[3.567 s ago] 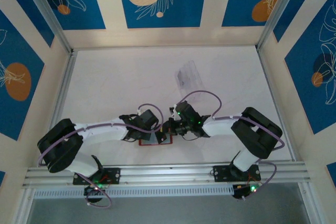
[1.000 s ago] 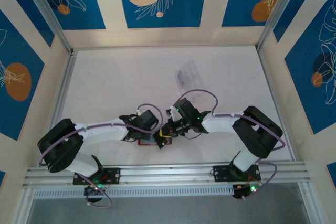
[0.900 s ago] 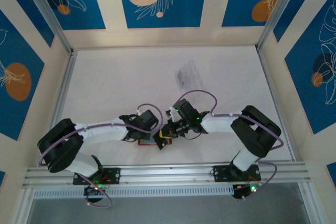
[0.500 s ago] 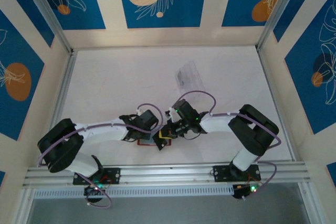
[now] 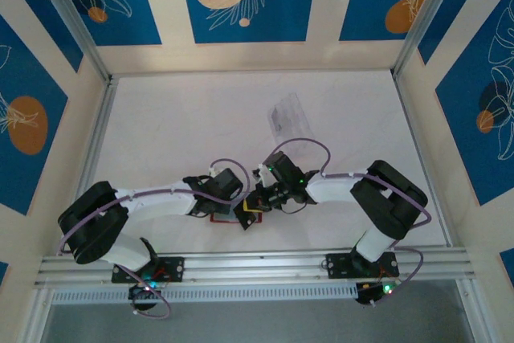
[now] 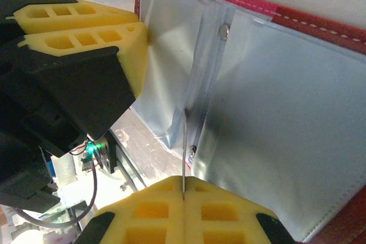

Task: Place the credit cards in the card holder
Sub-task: Insert the credit card into the card slot.

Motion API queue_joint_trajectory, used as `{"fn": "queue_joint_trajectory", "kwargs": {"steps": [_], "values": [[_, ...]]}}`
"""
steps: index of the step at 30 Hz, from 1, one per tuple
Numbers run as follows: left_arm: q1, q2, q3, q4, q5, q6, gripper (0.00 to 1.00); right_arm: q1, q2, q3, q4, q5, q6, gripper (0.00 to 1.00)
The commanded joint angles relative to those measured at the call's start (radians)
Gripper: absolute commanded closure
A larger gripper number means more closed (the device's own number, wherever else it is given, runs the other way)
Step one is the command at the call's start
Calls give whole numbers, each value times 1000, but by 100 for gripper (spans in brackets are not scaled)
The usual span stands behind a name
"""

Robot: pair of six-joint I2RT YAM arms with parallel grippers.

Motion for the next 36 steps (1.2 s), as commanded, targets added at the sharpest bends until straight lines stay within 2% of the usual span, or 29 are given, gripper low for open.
{"fn": "queue_joint_trajectory", "kwargs": {"steps": [1, 36], "values": [[-19, 44, -40, -15, 66, -11, 84, 12, -37, 23, -65, 30, -31, 100], [-22, 38, -53, -13, 63, -18, 84, 21, 16, 25, 27, -44, 5, 100]]}}
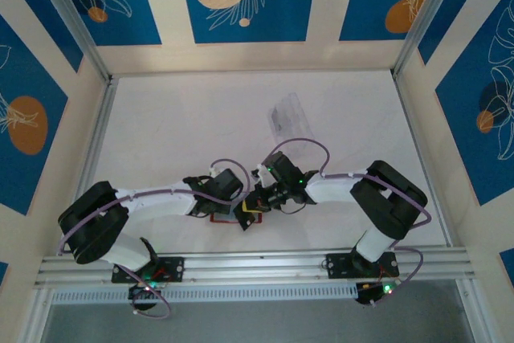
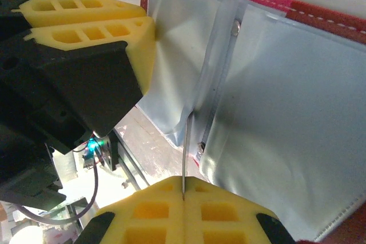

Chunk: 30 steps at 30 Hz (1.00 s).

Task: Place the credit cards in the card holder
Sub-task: Insert the credit card into the card slot.

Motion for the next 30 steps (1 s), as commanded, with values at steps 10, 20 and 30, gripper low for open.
{"fn": "queue_joint_trajectory", "kwargs": {"steps": [10, 20, 30], "values": [[-19, 39, -56, -16, 69, -21, 84, 11, -45, 13, -62, -2, -24, 100], [-19, 38, -54, -18, 67, -20, 84, 10, -26, 23, -50, -17, -28, 100], [-19, 31, -56, -27, 65, -22, 84, 11, 20, 29, -18, -31, -23, 100]]}}
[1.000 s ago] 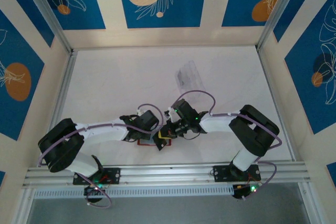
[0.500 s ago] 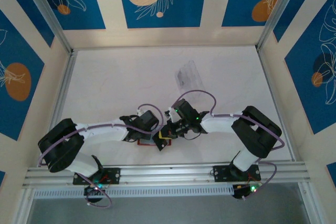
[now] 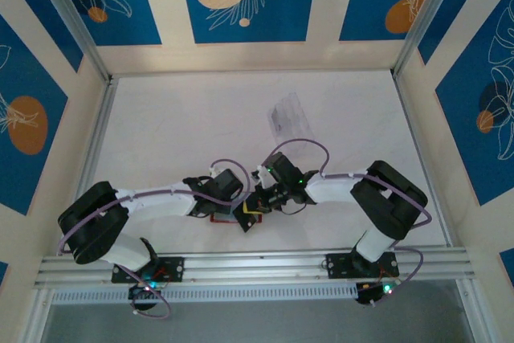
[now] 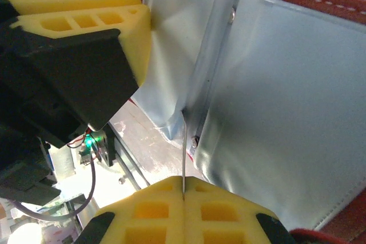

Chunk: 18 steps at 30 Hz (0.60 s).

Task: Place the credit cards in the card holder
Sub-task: Insert the credit card into the card slot.

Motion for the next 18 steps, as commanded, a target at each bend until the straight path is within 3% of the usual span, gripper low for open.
{"fn": "queue_joint_trajectory", "kwargs": {"steps": [1, 11, 18], "values": [[-17, 31, -49, -46, 67, -21, 84, 11, 22, 27, 15, -29, -10, 100], [-17, 34, -49, -47, 67, -18, 84, 3, 64, 34, 48, -21, -2, 100], [-17, 26, -57, -49, 70, -23, 84, -34, 111, 11, 165, 32, 51, 100]]}}
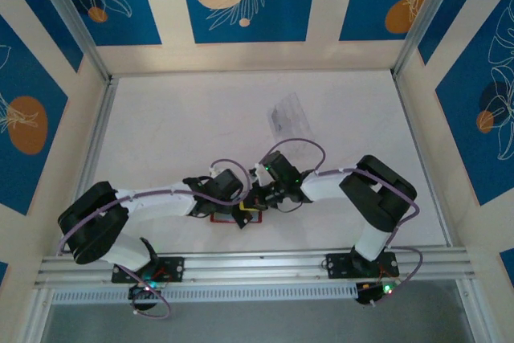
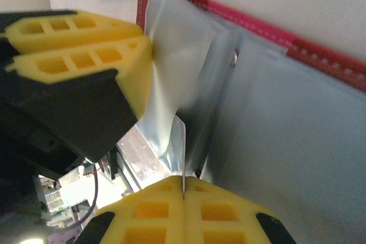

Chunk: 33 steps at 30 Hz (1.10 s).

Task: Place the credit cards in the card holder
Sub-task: Insert the credit card into the card slot.

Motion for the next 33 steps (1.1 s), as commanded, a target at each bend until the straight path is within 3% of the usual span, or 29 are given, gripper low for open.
{"fn": "queue_joint_trajectory", "kwargs": {"steps": [1, 8, 21, 33], "values": [[-17, 29, -54, -51, 70, -21, 84, -17, 37, -7, 67, 51, 43, 100], [-17, 20, -56, -63, 67, -21, 84, -5, 71, -53, 174, 178, 140, 100], [-17, 11, -68, -59, 70, -22, 84, 105, 3, -68, 118, 442, 192, 100], [-17, 9, -77, -54, 73, -24, 84, 185, 23, -58, 125, 556, 231, 100]]}}
